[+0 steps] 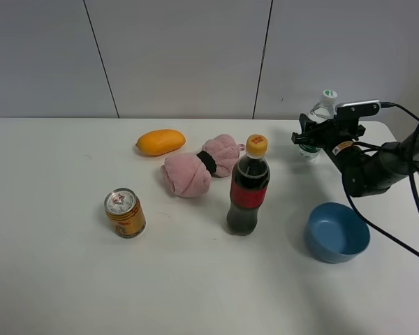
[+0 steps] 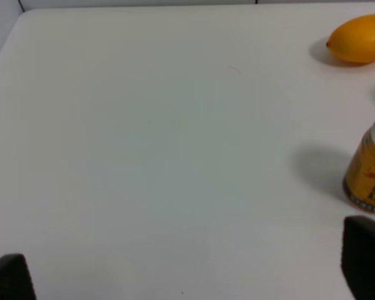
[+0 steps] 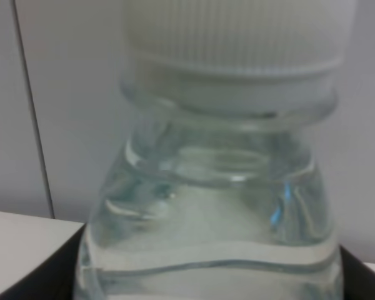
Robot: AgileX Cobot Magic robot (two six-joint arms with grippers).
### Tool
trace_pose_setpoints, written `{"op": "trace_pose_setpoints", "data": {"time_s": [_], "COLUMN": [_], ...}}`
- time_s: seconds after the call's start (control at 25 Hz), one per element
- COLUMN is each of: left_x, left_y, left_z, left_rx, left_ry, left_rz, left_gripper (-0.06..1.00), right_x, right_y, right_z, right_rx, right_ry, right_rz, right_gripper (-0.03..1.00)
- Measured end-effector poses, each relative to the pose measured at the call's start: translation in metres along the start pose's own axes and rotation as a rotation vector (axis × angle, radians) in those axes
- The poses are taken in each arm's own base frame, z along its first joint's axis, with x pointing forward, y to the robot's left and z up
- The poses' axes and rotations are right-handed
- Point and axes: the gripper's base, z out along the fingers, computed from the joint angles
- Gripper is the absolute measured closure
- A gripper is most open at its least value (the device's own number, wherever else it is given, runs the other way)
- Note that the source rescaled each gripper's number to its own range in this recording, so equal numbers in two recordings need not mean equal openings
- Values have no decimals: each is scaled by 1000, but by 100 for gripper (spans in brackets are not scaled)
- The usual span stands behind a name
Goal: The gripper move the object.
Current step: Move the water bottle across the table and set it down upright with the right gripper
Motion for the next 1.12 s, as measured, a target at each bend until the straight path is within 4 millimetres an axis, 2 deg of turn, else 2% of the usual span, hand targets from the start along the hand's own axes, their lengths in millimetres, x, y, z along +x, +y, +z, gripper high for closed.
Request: {"op": "trace_pose_setpoints", "data": {"time_s": [0.24, 0.44, 0.64, 0.8, 0.92, 1.12], "left_x": [0, 0, 0, 0, 0, 0], "left_y": [0, 0, 0, 0, 0, 0], "left_z": [0, 0, 0, 0, 0, 0], "left_rx": [0, 0, 0, 0, 0, 0], "left_ry": [0, 0, 0, 0, 0, 0], "left_rz": [0, 0, 0, 0, 0, 0], "left_gripper": [-6, -6, -6, -6, -6, -6], "right_x": [-21, -69, -118, -157, -190, -228], "right_y": [3, 3, 6, 22, 40, 66], "right_z": [-1, -6, -19, -34, -51, -75], "right_rx": [-63, -102, -154, -249, -347, -445], "right_ry": [88, 43, 31, 3, -59, -140], "right_rz": [-42, -98, -87, -37, -20, -26], "right_gripper": [97, 97, 97, 97, 97, 97]}}
